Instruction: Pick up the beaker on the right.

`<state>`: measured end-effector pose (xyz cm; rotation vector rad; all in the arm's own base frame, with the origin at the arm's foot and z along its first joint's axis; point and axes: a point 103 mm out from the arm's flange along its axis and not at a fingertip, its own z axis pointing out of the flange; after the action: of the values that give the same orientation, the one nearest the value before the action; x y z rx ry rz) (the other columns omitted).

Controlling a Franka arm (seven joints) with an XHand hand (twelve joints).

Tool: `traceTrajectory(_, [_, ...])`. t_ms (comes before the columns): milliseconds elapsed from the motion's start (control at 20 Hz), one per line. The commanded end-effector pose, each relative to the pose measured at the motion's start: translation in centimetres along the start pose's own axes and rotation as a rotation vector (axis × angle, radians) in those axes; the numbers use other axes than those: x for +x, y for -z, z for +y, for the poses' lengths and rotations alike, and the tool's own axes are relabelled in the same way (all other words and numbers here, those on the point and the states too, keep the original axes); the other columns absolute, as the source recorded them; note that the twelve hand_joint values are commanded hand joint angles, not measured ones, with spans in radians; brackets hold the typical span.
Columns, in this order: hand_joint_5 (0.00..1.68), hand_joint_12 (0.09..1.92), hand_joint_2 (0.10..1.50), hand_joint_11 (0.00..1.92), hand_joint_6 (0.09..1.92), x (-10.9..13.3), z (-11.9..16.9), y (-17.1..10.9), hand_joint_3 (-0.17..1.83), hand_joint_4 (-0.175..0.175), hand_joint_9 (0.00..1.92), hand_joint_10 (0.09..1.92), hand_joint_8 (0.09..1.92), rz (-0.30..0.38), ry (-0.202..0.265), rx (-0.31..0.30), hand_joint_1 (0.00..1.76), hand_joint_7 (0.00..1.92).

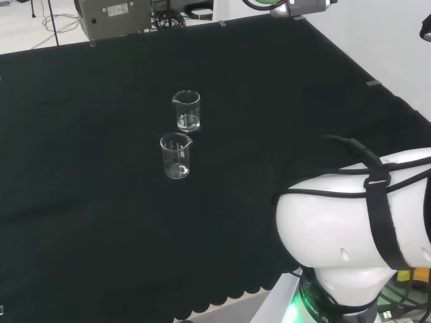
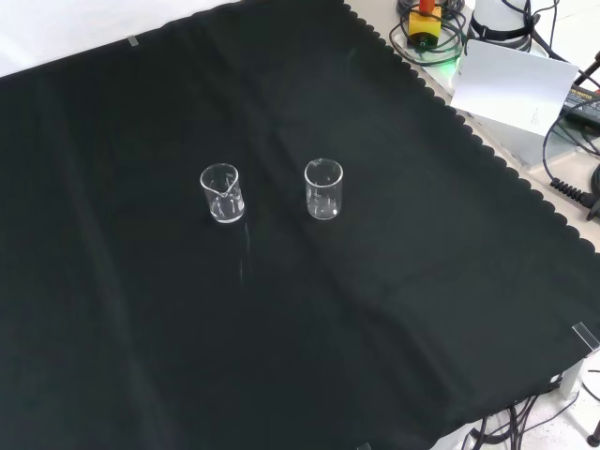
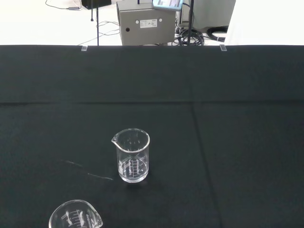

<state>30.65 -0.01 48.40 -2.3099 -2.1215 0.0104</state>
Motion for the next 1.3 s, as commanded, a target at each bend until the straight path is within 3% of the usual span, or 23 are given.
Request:
traceTrajectory(50, [0.13,1.17,1.14,0.0,0.22,0.0,0.0,0.0,0.55,0.003,0.04,0.61,0.27,-0.008,-0.001,-0.008,0.02,0.01])
traceTrajectory(200, [0.19,1.17,1.22,0.0,0.09,0.0,0.1,0.0,0.41,0.006,0.04,0.61,0.29,-0.006,-0.003,-0.004,0.0,0.0])
traceTrajectory(750, [0.21,1.17,1.24,0.0,0.09,-0.6,1.4,-2.2,0.38,0.005,0.04,0.61,0.3,0.009,-0.034,0.025,0.0,0.0])
traceTrajectory(1300, [0.21,1.17,1.24,0.0,0.09,-1.1,5.2,-7.4,0.37,0.005,0.04,0.61,0.3,0.024,-0.067,0.083,0.0,0.0])
